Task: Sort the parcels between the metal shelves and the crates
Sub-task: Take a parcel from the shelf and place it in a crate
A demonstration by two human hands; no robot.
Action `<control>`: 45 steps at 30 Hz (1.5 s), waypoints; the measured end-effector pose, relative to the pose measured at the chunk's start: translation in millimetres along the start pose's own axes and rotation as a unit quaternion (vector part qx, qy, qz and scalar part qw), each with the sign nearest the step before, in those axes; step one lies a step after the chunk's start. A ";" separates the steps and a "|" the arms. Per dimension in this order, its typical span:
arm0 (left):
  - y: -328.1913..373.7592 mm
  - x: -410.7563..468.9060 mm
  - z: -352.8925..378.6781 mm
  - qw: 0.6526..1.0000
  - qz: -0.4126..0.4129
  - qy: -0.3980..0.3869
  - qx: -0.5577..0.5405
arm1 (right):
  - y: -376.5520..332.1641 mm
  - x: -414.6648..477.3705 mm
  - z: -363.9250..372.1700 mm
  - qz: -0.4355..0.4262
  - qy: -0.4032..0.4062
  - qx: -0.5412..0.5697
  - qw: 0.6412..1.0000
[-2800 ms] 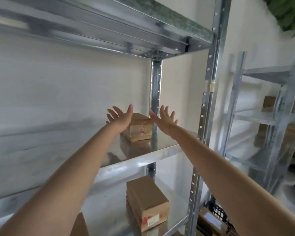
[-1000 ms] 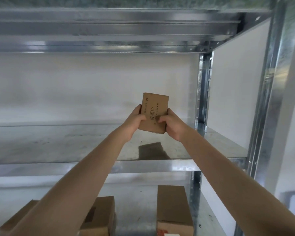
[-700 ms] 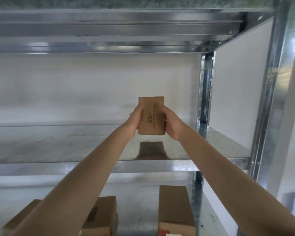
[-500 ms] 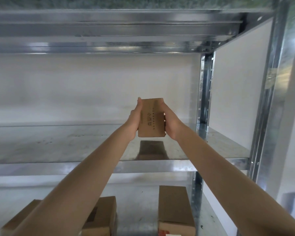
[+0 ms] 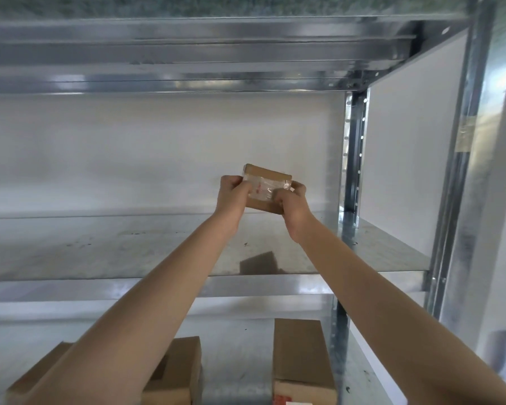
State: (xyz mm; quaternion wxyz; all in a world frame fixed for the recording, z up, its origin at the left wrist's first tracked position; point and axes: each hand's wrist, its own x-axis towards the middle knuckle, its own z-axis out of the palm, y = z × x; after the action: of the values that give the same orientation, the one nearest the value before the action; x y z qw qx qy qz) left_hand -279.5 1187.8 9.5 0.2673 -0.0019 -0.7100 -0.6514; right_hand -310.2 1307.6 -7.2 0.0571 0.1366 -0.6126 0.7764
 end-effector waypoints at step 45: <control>-10.7 -29.3 -192.9 0.985 0.129 0.107 -0.039 | 40.2 -49.5 203.4 -0.092 -0.201 0.093 0.971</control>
State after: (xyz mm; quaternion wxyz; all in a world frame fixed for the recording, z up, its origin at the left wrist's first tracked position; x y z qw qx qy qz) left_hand -185.4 1017.7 -10.0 0.4232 -0.0344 -0.6451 -0.6352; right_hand -244.3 1105.0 -15.7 -0.0091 0.3501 -0.5217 0.7780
